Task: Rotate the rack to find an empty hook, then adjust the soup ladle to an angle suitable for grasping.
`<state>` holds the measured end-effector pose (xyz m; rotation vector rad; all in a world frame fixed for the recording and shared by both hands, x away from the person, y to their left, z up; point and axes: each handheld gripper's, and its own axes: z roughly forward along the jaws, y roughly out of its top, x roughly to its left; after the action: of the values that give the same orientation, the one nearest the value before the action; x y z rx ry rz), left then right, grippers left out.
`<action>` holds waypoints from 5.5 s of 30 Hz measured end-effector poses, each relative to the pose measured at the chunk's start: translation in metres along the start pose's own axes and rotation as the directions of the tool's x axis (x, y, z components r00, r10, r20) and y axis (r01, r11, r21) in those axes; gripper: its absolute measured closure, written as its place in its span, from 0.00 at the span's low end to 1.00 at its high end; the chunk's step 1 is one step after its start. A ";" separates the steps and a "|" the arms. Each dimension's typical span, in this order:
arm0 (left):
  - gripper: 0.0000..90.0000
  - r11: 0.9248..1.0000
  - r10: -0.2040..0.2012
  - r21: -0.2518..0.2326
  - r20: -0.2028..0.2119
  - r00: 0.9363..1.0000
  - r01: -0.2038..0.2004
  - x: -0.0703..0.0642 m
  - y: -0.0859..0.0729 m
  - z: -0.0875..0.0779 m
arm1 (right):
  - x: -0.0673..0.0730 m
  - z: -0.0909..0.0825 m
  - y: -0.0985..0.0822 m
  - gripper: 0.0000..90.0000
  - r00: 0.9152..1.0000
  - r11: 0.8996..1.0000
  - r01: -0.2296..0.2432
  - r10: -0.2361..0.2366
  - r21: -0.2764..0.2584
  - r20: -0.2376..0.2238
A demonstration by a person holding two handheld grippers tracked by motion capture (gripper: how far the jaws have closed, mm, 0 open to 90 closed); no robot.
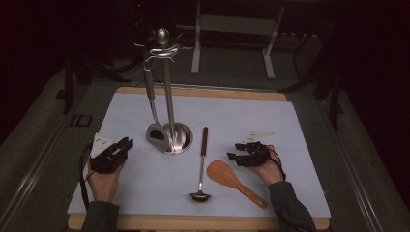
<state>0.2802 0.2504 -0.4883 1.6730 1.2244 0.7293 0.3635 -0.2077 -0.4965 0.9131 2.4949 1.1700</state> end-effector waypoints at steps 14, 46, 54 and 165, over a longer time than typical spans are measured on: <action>0.76 0.996 -0.045 0.076 0.016 0.999 0.043 0.003 -0.046 0.017 | 0.026 0.016 0.016 0.72 0.998 0.999 0.044 -0.043 0.028 -0.041; 0.71 0.997 0.002 0.077 -0.001 1.000 -0.001 -0.002 -0.047 0.018 | 0.112 0.068 0.023 1.00 0.961 0.967 0.214 -0.183 0.136 -0.206; 0.71 0.997 0.003 0.077 -0.003 1.000 -0.003 -0.002 -0.047 0.018 | 0.113 0.069 0.015 1.00 0.959 0.962 0.215 -0.176 0.166 -0.222; 0.70 0.997 0.000 0.077 0.002 1.000 0.000 -0.002 -0.048 0.018 | 0.004 0.082 0.068 0.80 0.985 0.805 -0.135 0.045 0.578 0.167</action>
<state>0.2759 0.2472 -0.5389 1.7366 1.2650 0.6876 0.4278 -0.1223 -0.4981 1.2182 2.7508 0.2979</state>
